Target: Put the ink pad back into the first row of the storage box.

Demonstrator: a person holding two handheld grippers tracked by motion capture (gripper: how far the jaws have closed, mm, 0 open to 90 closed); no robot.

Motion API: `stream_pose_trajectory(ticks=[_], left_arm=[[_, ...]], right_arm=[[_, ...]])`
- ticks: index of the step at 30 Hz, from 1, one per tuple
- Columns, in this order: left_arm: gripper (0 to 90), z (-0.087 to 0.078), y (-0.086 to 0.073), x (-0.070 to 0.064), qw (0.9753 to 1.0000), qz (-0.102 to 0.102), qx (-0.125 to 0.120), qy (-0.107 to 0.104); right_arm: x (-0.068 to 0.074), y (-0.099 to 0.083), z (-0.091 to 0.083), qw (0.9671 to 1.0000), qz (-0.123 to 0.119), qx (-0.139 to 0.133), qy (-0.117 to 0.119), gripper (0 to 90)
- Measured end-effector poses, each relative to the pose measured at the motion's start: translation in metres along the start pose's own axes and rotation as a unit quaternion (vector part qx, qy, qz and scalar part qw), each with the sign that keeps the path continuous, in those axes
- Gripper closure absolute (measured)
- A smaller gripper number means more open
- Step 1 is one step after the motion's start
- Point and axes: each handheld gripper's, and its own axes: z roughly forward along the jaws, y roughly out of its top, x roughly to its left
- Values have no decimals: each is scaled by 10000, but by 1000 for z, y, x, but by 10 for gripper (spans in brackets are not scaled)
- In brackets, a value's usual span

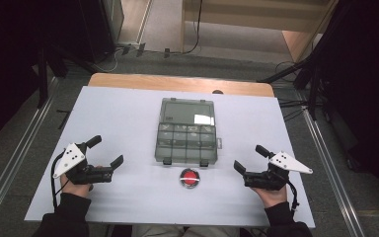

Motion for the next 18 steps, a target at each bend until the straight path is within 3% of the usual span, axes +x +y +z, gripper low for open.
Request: stream_pose_trajectory(ticks=[18], left_arm=[[0, 1, -1, 1, 10000, -23, 52, -40]], right_arm=[[14, -3, 9, 9983, -250, 387, 357, 0]])
